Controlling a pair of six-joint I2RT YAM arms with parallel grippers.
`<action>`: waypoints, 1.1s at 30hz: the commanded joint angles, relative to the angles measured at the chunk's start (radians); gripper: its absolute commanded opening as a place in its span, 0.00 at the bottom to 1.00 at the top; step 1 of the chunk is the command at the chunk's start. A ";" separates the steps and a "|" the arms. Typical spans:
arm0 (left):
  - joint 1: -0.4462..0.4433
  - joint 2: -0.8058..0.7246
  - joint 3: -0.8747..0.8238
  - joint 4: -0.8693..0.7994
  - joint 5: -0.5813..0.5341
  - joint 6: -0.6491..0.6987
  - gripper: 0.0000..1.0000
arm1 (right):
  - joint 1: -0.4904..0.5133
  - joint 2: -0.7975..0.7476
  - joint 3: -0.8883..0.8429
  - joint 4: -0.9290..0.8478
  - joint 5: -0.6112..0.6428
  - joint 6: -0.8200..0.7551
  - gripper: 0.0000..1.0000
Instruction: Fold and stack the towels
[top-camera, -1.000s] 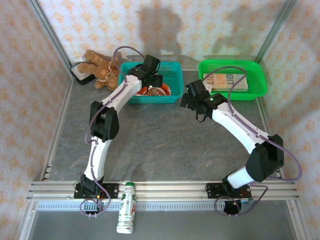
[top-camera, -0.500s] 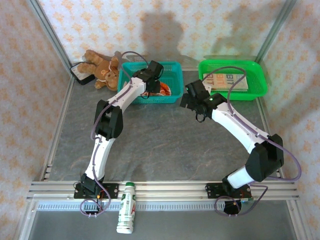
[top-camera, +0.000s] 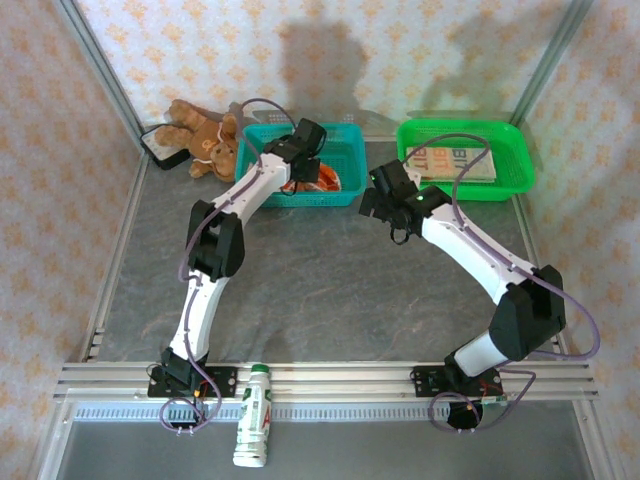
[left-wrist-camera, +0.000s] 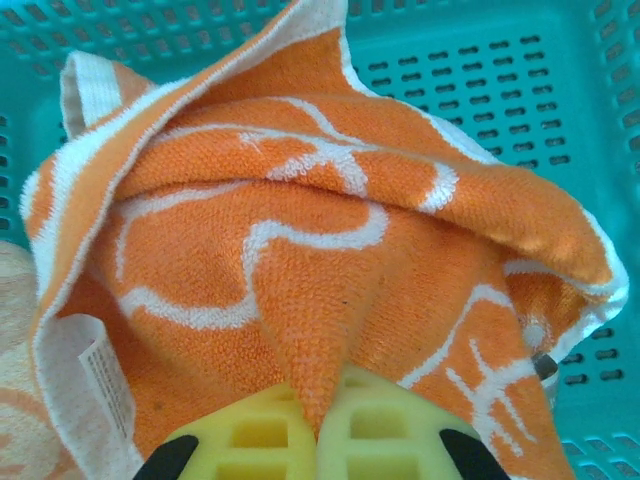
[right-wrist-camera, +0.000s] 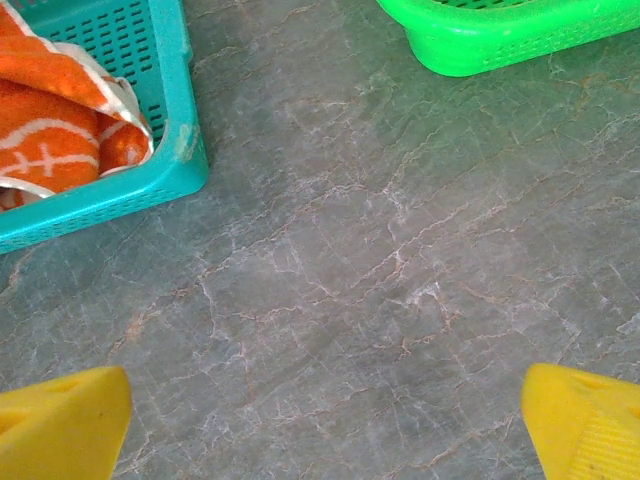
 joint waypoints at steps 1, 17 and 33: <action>-0.006 -0.126 0.075 -0.026 -0.054 0.002 0.00 | 0.006 0.003 0.018 -0.001 0.004 0.014 0.99; -0.008 -0.302 0.294 0.047 0.039 -0.099 0.00 | 0.020 0.019 0.018 0.034 -0.018 0.019 0.99; -0.167 -0.599 0.165 0.050 0.012 -0.160 0.00 | 0.020 -0.026 0.005 0.072 0.038 -0.002 0.99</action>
